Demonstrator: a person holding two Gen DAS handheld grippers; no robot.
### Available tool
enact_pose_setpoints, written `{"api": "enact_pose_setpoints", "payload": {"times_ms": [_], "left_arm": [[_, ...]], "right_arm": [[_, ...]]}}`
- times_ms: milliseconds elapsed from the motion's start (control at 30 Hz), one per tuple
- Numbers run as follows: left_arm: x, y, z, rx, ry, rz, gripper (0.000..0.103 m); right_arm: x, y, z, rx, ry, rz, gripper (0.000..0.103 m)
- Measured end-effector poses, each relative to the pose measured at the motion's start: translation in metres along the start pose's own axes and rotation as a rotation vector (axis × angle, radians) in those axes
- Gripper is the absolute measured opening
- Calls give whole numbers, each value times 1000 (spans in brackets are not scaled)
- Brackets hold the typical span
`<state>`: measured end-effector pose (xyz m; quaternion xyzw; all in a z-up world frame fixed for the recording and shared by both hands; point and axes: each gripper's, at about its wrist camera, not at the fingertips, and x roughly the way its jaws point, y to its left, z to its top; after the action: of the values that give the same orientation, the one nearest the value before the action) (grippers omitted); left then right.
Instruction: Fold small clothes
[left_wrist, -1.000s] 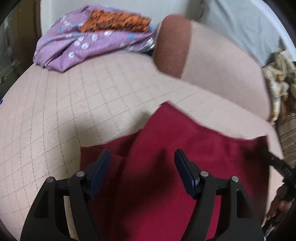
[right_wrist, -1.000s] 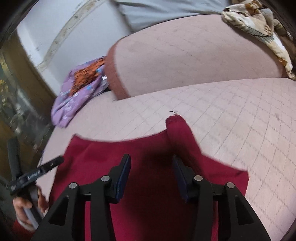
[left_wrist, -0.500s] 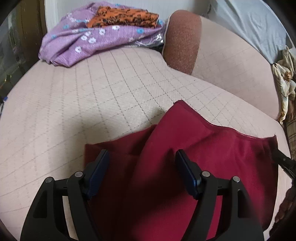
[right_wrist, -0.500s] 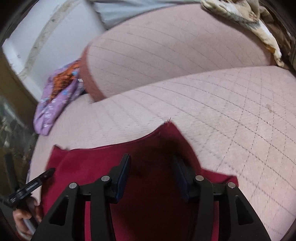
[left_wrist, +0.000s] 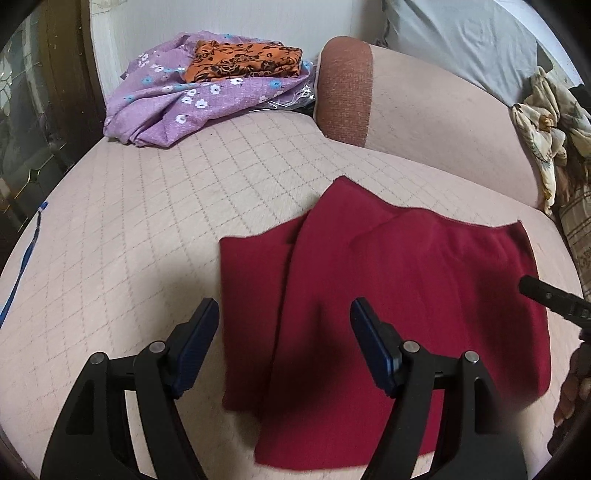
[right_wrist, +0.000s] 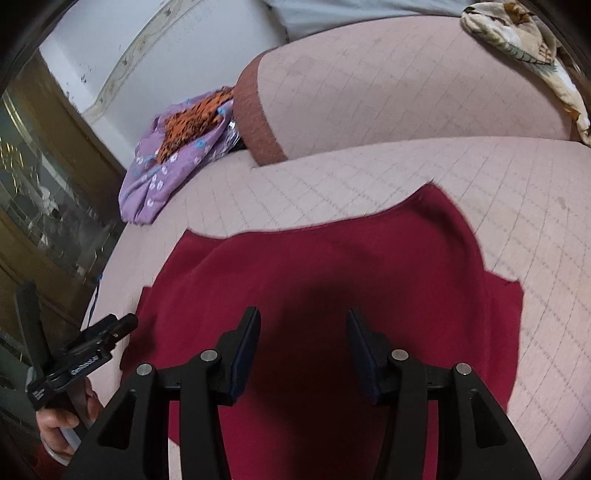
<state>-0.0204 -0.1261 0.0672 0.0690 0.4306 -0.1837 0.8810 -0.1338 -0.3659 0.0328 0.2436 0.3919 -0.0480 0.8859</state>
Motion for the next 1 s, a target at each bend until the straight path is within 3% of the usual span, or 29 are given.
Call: {"api": "enact_pose_setpoints", "payload": {"times_ms": [300,567,833,1000], "left_arm": [[-1,24,-35,-65,65,1,73],[10,34,-45,-99,70,-13,77],[20,47,-52,-157,76,-74,83],[22,49,-51,-154,80,-104,85]], "right_arm": [[29,4,-27,-19,87,-55,52],[32,52,-14,-82,69,39,54],[87,118,18,-204,59,85,49],[133,145,38,-242,73,52,49]]}}
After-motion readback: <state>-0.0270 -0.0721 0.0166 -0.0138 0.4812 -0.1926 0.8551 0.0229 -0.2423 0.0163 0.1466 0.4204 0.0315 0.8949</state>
